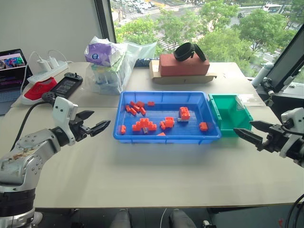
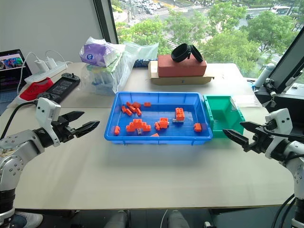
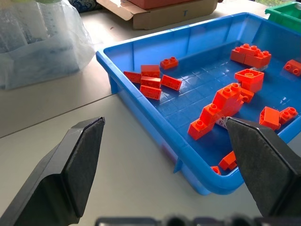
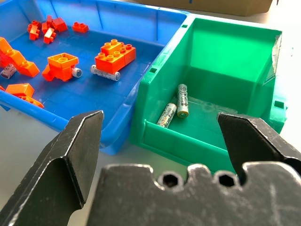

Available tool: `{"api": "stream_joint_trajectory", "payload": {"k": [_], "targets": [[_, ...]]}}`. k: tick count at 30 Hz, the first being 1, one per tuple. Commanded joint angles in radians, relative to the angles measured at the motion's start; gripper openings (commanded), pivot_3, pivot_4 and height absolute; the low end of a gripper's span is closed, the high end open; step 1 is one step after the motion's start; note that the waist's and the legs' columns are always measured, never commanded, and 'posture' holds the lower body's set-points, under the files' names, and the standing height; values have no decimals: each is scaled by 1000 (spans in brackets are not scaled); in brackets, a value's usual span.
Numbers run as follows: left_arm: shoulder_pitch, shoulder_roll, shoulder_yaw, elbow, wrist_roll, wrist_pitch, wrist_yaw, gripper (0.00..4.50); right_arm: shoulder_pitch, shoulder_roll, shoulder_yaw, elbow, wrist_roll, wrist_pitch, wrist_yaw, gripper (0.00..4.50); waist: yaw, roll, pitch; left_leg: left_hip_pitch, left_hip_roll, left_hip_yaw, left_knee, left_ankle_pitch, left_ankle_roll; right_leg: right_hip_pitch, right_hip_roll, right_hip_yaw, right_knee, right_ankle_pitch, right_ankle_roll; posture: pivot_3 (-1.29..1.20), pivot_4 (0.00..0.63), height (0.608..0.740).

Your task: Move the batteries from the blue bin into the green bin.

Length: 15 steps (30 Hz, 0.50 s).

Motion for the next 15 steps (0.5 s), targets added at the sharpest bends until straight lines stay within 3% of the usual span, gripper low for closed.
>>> {"api": "stream_joint_trajectory", "payload": {"k": [1, 4, 6, 11, 15], "targets": [[-27, 26, 56, -35, -67, 49, -17, 4456, -37, -24, 4, -20, 25, 0, 3, 4500, 0, 0, 0, 0, 0, 0, 0, 0, 0, 0, 0, 0, 0, 0, 0, 0, 150, 740], [-70, 42, 121, -85, -277, 163, -68, 4456, -116, -93, 107, -21, 28, 80, 45, 4500, -5, 0, 0, 0, 0, 0, 1, 0, 0, -1, 0, 1, 1, 0, 0, 0, 150, 740], [-87, 71, 130, -101, -320, 201, -81, 4456, -198, -125, 186, -11, 3, 93, 62, 4500, -4, 0, 0, 0, 0, 0, 1, 0, 0, -1, 0, 0, 2, 0, 0, 0, 150, 740], [-28, 196, 62, -178, -230, 194, -133, 4456, -486, -116, 444, 1, -76, 129, 82, 4500, -20, 0, 0, 1, 0, 0, 0, 0, 0, -1, 0, 1, 2, 0, 0, 0, 150, 740], [-9, 209, 40, -207, -181, 171, -105, 4456, -665, -19, 629, 131, -205, 99, 60, 4500, -23, -1, 1, 0, 0, 0, 0, 0, 0, -1, 0, 0, 1, 0, 0, 0, 150, 740]]}}
